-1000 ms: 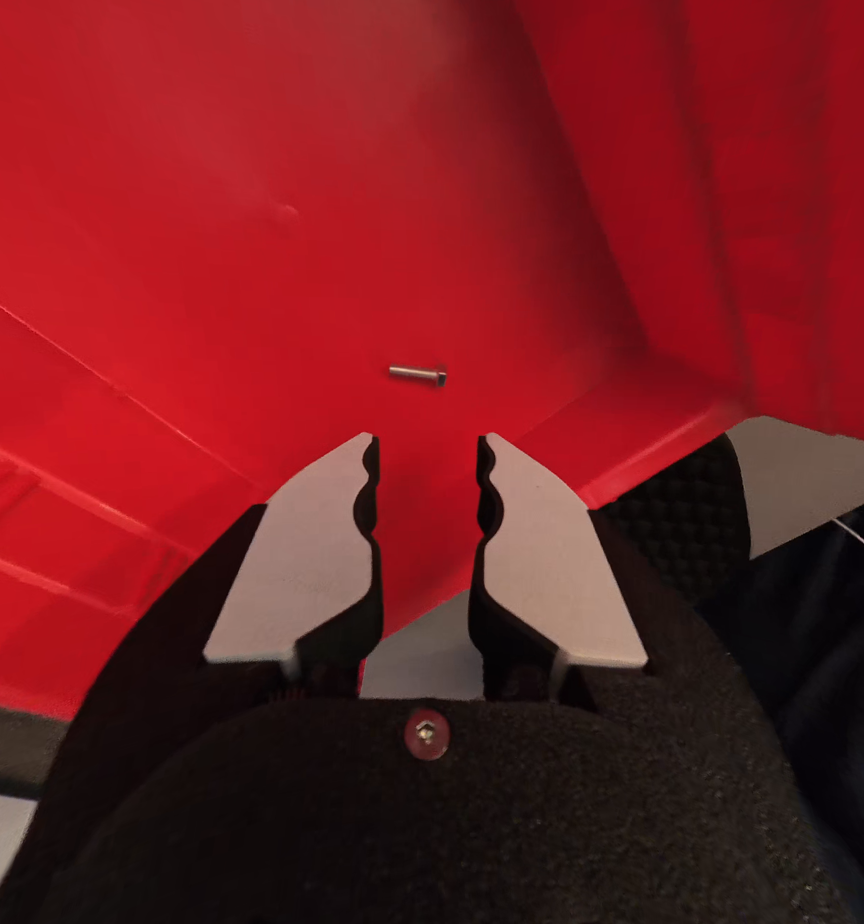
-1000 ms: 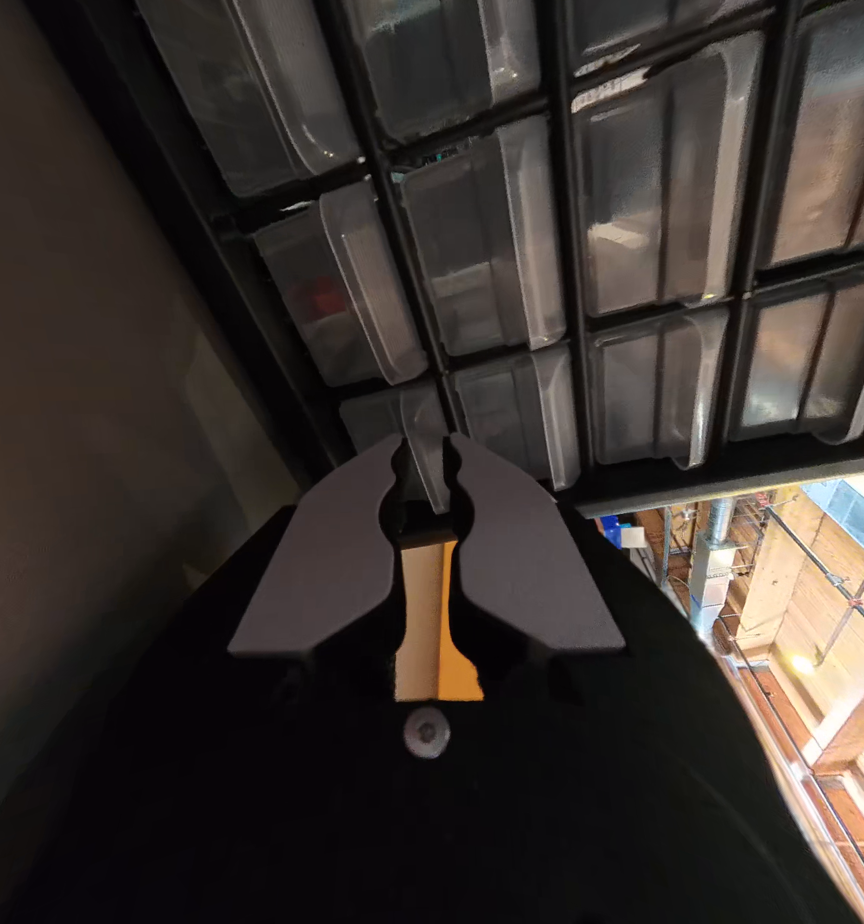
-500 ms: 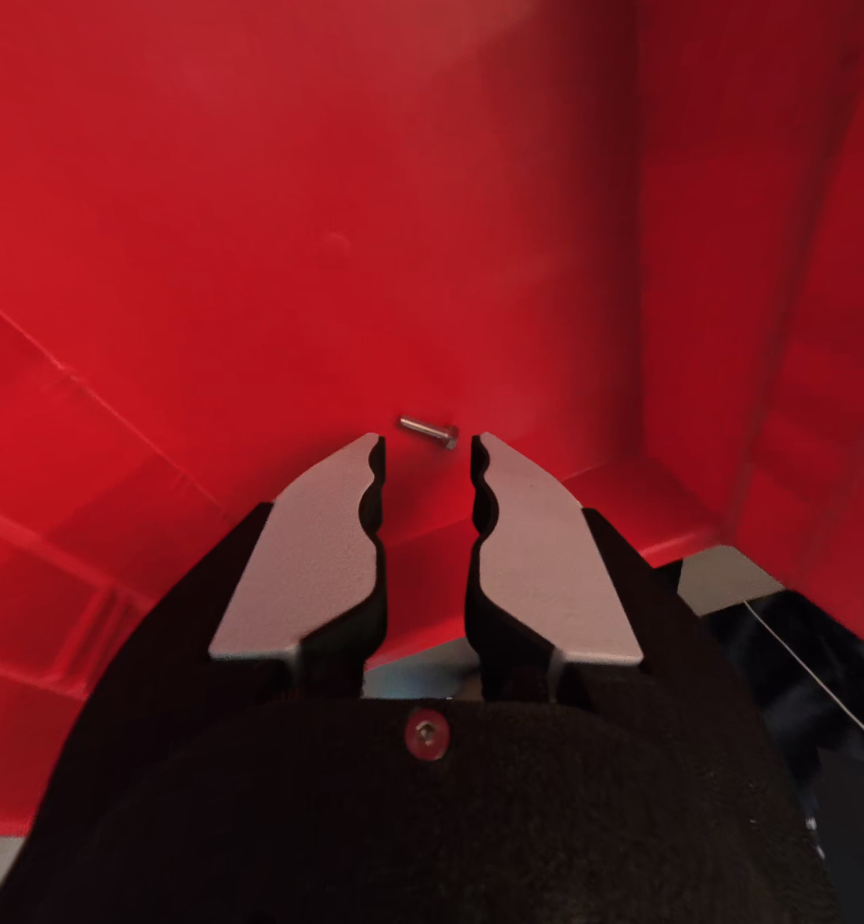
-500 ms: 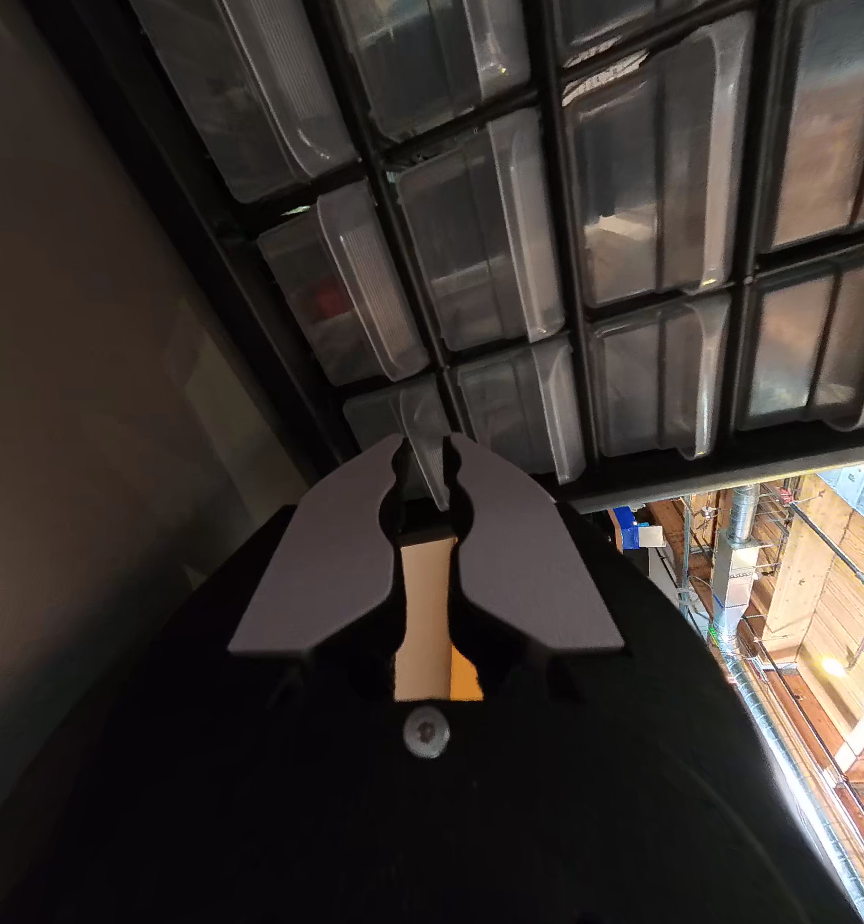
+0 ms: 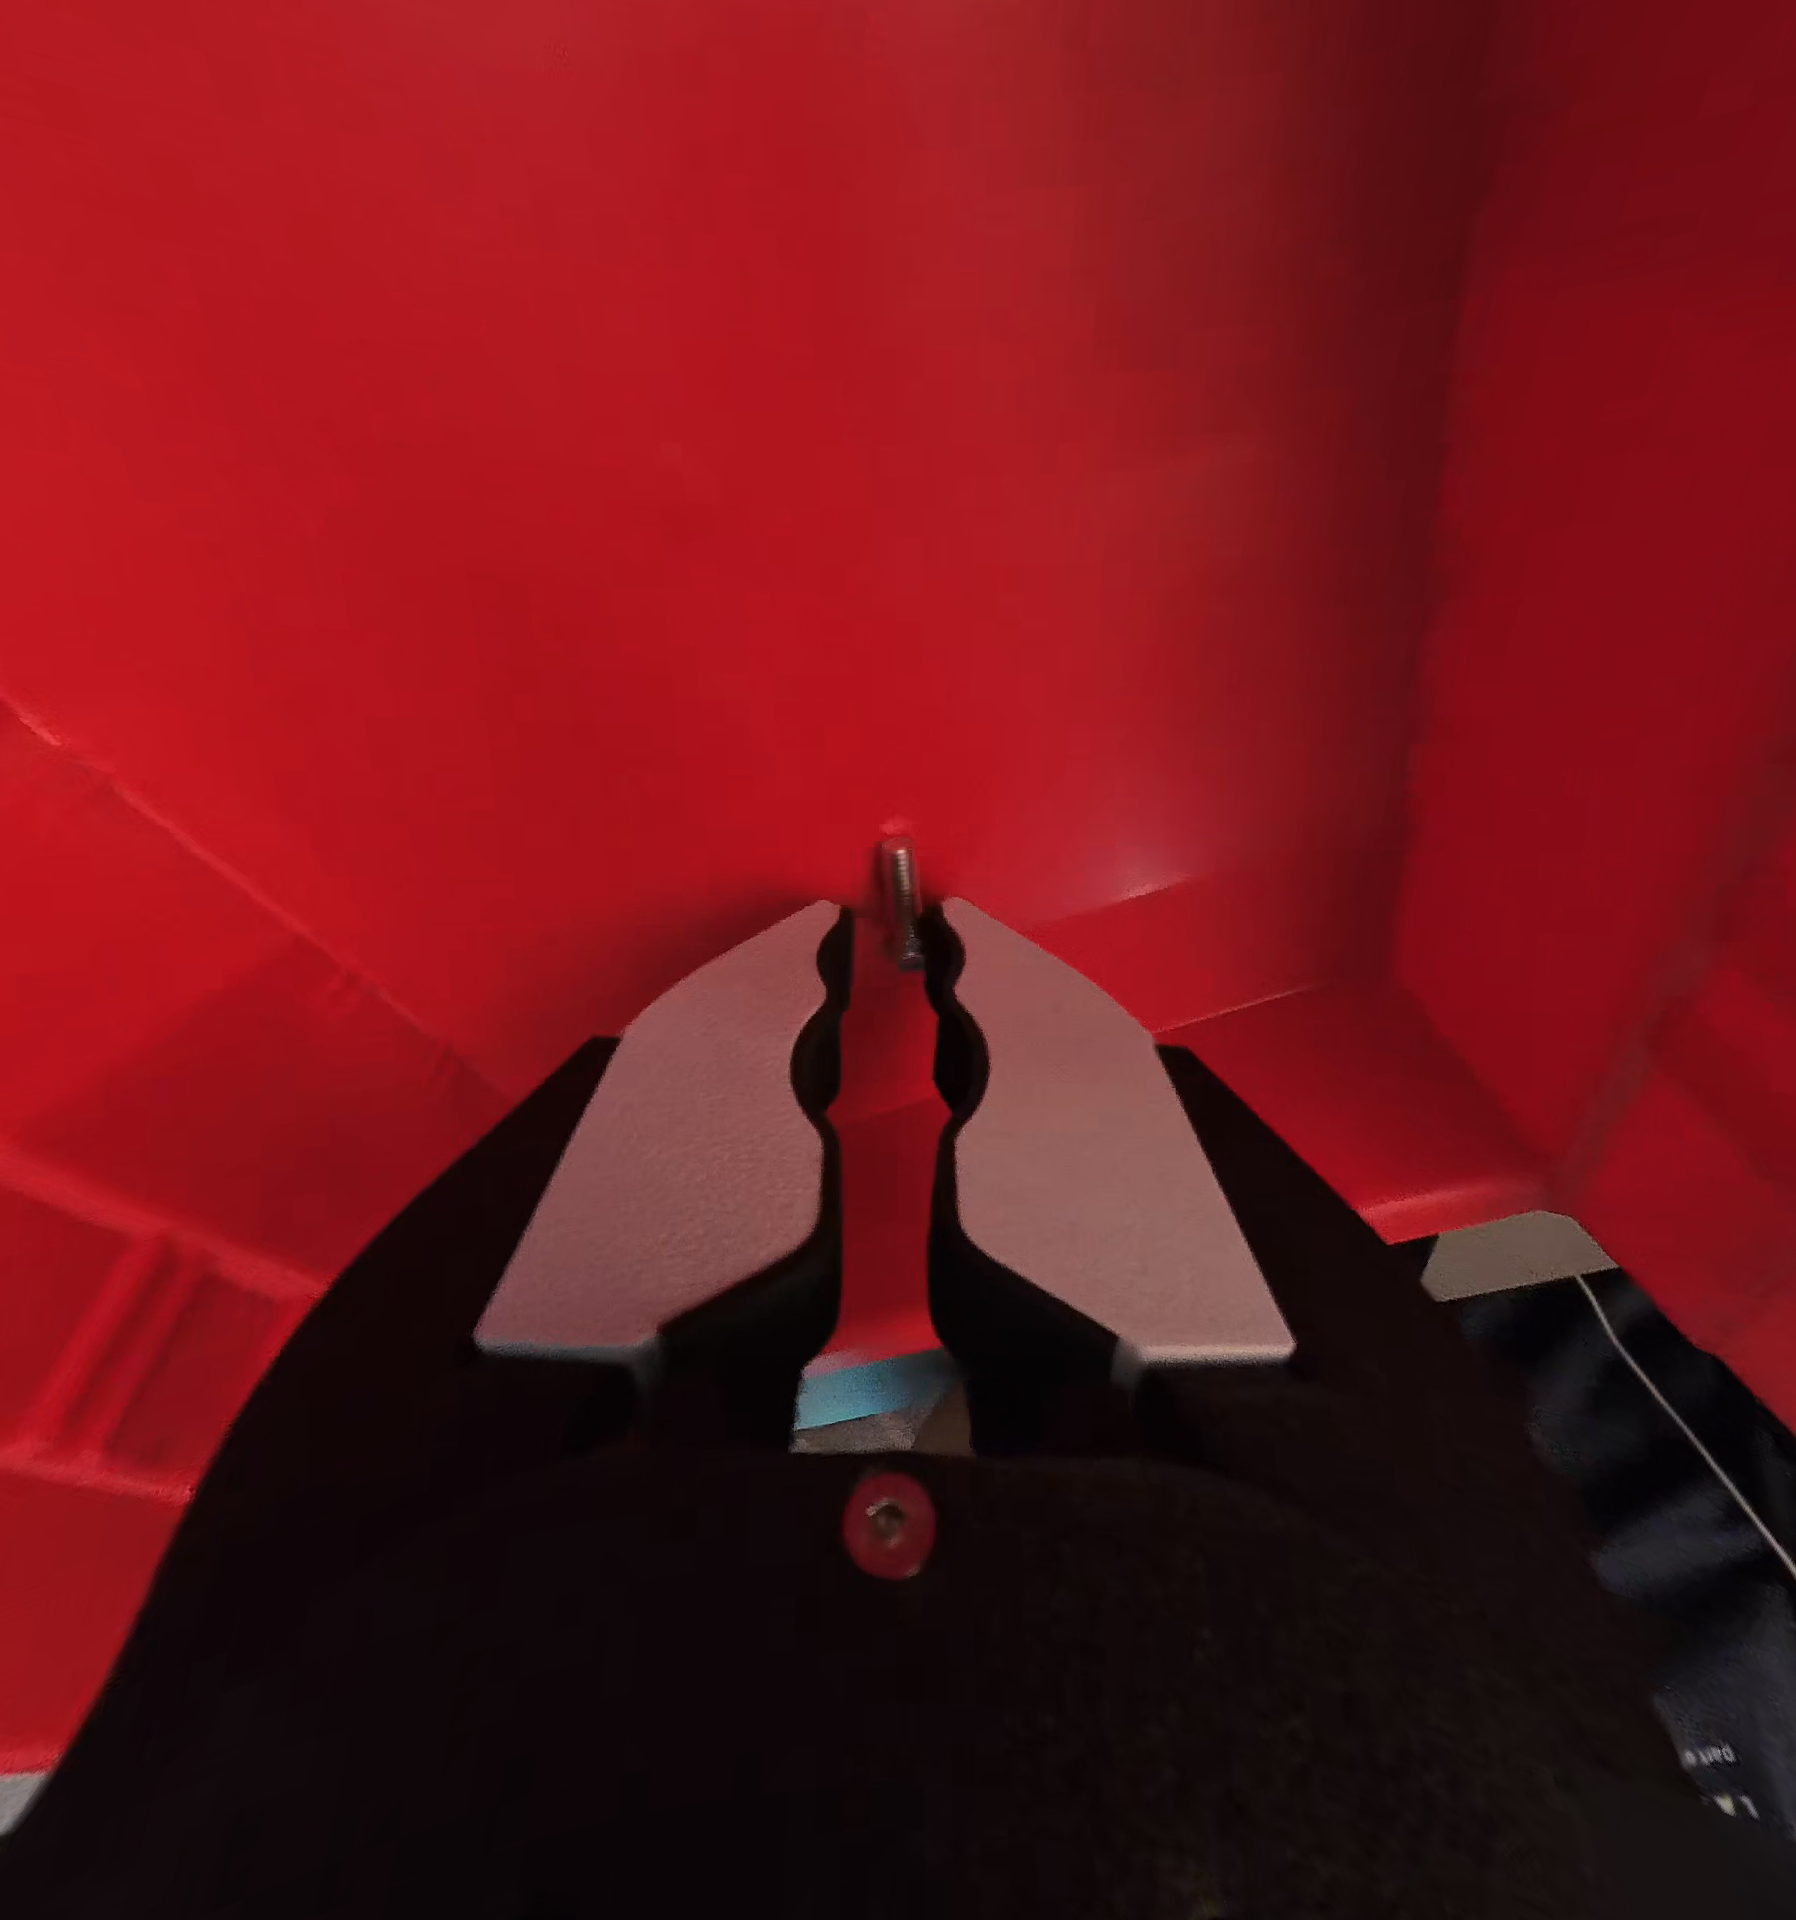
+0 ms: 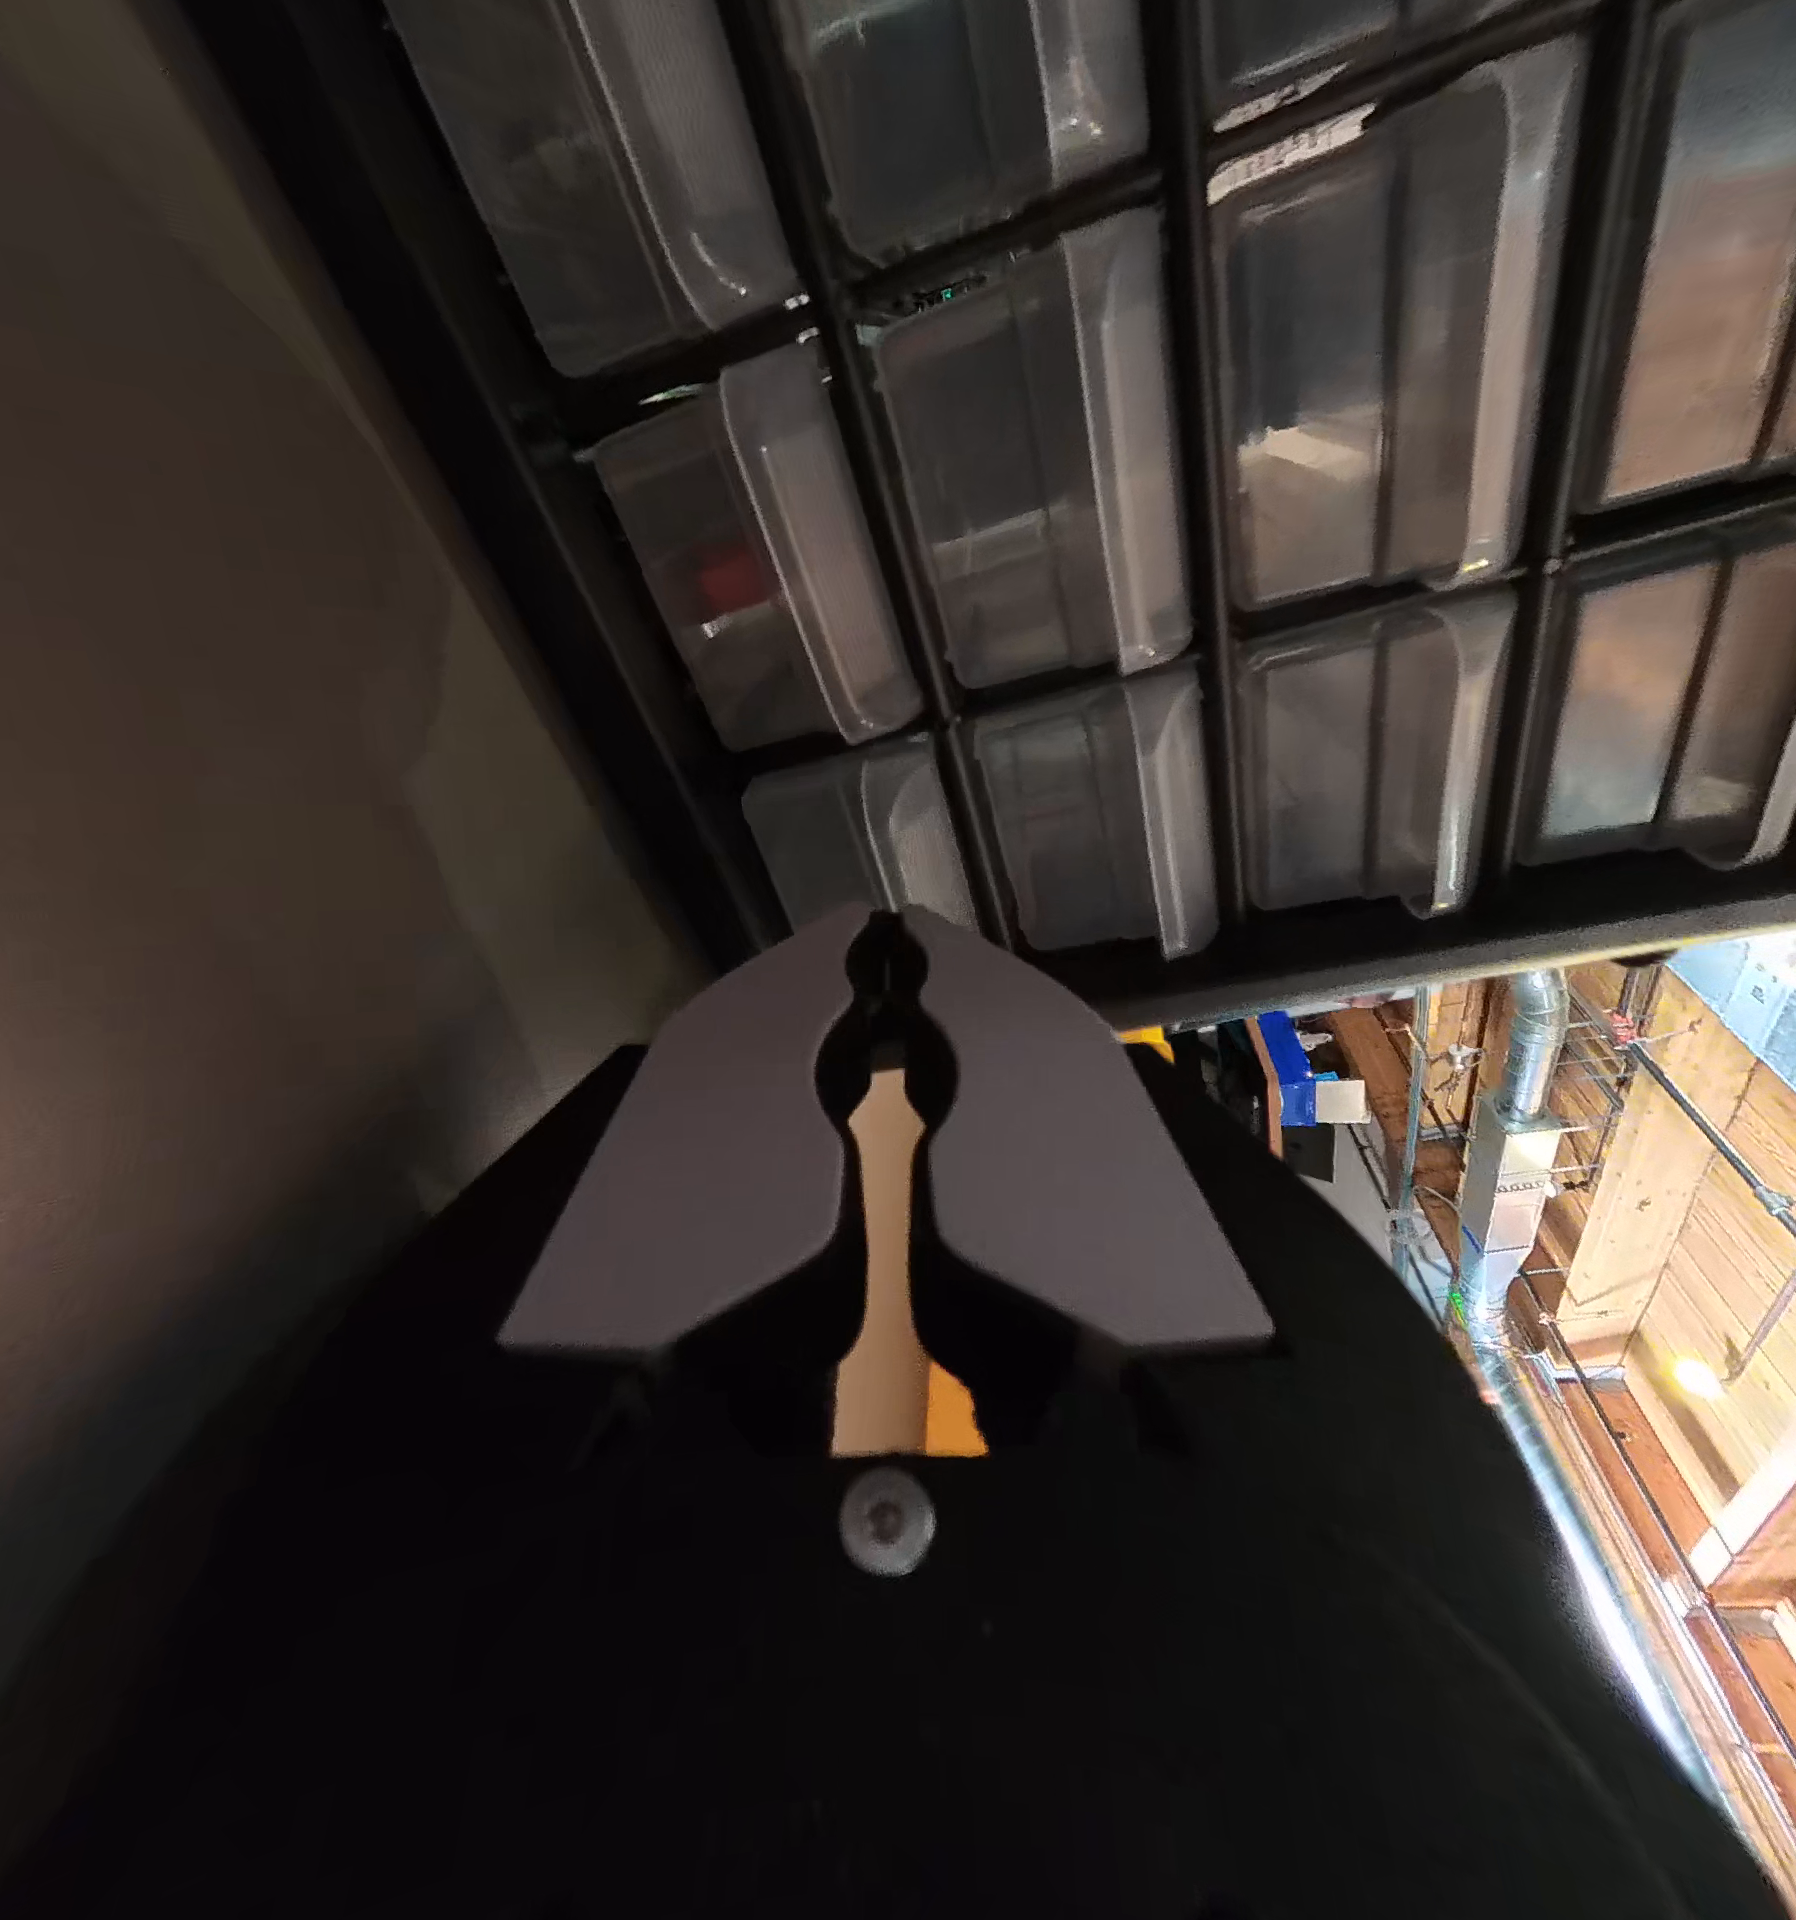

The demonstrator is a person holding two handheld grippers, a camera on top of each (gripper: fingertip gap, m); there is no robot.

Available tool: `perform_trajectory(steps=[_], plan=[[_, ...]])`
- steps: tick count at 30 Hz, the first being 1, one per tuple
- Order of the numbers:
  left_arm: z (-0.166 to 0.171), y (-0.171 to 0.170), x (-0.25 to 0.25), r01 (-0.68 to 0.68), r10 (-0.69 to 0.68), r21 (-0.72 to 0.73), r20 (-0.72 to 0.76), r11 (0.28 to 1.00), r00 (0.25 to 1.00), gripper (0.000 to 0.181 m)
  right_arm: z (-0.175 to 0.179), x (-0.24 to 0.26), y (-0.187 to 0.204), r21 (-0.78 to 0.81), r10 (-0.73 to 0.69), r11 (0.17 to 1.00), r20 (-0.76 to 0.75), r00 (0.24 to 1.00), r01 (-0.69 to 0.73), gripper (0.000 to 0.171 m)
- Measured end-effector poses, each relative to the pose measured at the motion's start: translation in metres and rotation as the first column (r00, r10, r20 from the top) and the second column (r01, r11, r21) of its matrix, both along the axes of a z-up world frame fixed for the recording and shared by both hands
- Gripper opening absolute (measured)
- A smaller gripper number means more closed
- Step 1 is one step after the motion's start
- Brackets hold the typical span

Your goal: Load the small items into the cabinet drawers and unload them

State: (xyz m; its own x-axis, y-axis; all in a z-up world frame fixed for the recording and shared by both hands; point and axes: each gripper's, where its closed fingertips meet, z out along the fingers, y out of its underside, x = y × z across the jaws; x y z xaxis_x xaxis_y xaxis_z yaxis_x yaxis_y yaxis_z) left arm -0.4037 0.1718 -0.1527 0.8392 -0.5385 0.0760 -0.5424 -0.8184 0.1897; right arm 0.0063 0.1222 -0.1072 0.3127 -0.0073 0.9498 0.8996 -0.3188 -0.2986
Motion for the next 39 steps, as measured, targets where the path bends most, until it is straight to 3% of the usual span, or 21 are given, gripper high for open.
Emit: perform_trajectory(steps=[5,9,15,18,24,28,31,35,39], plan=[[0.000,-0.002,0.003,0.070,-0.070,-0.004,0.003,0.998,0.998,0.006,0.007,0.002,-0.005,0.037,-0.019,0.999,-0.010,1.000,0.020,0.003],[0.002,-0.002,0.004,0.077,-0.077,-0.009,0.025,0.997,0.997,0.005,0.012,0.007,-0.003,0.080,-0.052,0.996,0.031,0.998,0.050,0.024],[0.020,-0.003,0.009,0.080,-0.083,0.033,0.103,0.996,0.991,0.005,0.006,0.004,0.010,0.056,-0.048,0.998,0.118,0.992,0.041,0.023],[0.030,-0.003,0.013,0.086,-0.094,0.063,0.132,0.994,0.987,0.006,0.006,0.007,0.016,0.059,-0.070,0.996,0.140,0.988,0.062,0.014],[0.063,-0.021,0.032,0.145,-0.175,0.136,0.247,0.980,0.953,0.006,0.006,0.000,-0.004,0.049,-0.057,0.998,0.151,0.987,0.050,0.013],[0.100,-0.046,0.070,0.248,-0.337,0.272,0.358,0.930,0.871,0.006,0.007,-0.007,-0.026,0.048,-0.047,0.998,0.145,0.988,0.041,0.013],[0.122,-0.075,0.117,0.349,-0.499,0.383,0.429,0.855,0.753,0.006,0.007,-0.011,-0.039,0.048,-0.044,0.998,0.145,0.989,0.037,0.013],[0.133,-0.117,0.197,0.472,-0.658,0.459,0.492,0.753,0.570,0.006,0.008,-0.016,-0.055,0.051,-0.037,0.998,0.144,0.989,0.030,0.013],[0.133,-0.132,0.283,0.545,-0.759,0.529,0.454,0.651,0.466,0.006,0.008,-0.019,-0.063,0.050,-0.035,0.998,0.135,0.990,0.028,0.013]])
